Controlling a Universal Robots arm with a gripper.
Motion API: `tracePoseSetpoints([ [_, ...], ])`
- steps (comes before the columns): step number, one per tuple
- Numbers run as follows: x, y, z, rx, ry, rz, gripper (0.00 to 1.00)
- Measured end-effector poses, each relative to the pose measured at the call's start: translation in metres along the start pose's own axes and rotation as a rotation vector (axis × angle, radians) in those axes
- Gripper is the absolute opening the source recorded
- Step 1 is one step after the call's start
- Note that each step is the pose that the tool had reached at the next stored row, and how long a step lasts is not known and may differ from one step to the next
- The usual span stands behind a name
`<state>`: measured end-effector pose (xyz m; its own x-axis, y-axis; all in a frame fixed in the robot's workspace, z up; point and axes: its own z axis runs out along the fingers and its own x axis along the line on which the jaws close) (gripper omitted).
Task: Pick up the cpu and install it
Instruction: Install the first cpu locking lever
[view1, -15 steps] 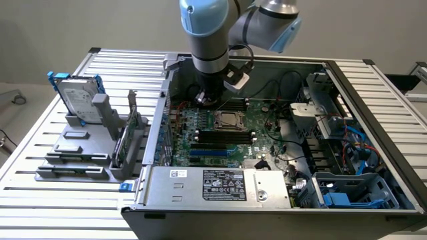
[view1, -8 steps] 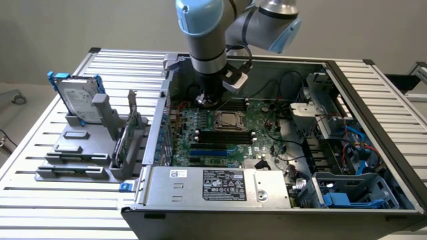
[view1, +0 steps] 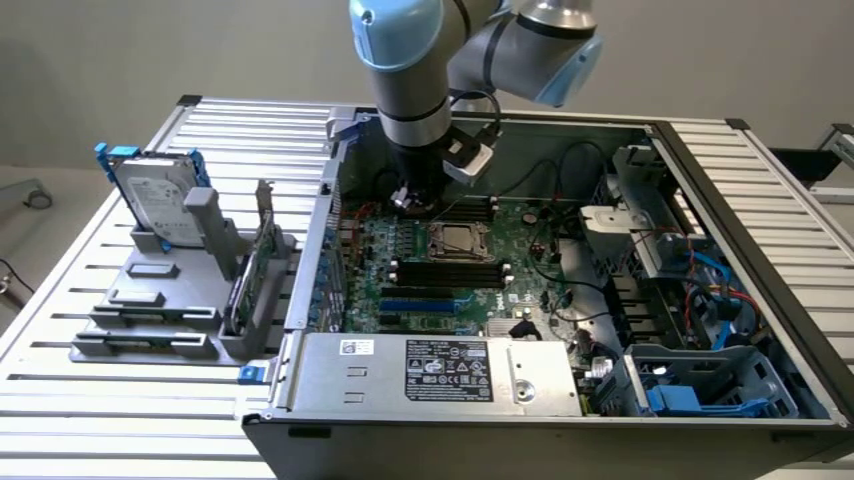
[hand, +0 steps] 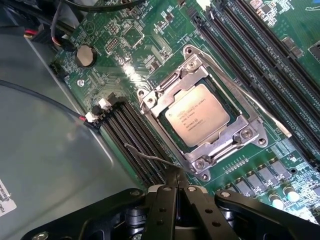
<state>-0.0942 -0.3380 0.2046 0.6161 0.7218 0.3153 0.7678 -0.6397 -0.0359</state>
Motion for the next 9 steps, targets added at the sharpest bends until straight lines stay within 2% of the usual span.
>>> tracePoseSetpoints([
  [4, -0.0007, -0.0008, 0.0023, -0.0021, -0.0011, -0.001, 0.11],
  [9, -0.0019, -0.0013, 0.0049, -0.0085, -0.0081, -0.003, 0.11],
])
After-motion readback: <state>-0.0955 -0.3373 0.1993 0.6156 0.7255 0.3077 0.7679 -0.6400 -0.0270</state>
